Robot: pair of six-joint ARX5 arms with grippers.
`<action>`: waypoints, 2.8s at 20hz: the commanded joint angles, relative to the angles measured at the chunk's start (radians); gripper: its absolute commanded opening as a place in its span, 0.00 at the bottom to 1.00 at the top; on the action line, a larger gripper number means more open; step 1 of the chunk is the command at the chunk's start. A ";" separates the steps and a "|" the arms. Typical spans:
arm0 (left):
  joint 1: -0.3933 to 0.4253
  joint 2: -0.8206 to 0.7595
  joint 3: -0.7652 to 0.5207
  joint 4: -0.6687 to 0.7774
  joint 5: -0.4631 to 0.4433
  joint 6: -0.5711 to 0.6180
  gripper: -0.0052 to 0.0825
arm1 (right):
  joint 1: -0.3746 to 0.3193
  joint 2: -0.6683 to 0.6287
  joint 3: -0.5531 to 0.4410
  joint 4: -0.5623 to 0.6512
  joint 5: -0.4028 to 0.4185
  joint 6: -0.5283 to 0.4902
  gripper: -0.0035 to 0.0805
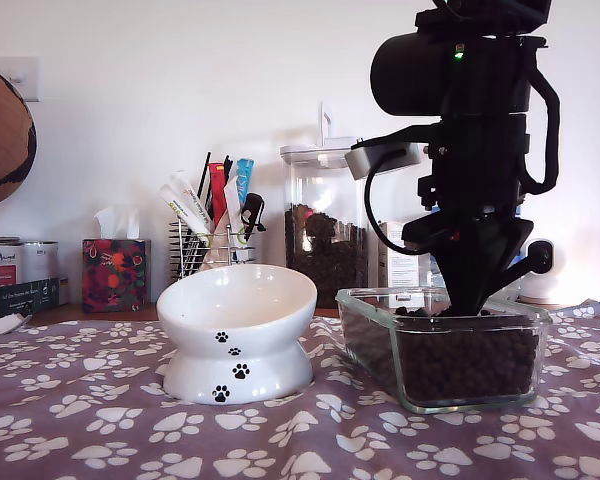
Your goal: Measure one spoon of cat food and pour it into the food bowl
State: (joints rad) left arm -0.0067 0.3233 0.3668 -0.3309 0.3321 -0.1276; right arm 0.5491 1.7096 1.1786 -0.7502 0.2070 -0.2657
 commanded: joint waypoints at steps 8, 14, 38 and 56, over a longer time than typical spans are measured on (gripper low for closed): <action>-0.005 0.004 -0.003 0.005 0.002 -0.003 0.04 | -0.015 -0.072 -0.026 -0.011 0.011 0.008 0.03; -0.005 0.004 -0.003 0.005 0.002 -0.003 0.04 | -0.013 -0.112 -0.027 -0.016 -0.026 0.032 0.03; -0.005 0.003 -0.003 0.006 0.005 -0.003 0.04 | -0.037 -0.128 -0.034 -0.040 0.003 -0.065 0.03; -0.005 0.003 -0.003 -0.006 0.002 0.005 0.04 | -0.081 -0.317 -0.170 0.131 -0.166 0.038 0.03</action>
State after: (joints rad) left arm -0.0067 0.3233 0.3668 -0.3405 0.3328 -0.1268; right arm 0.4713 1.4113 1.0298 -0.6373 0.0494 -0.2344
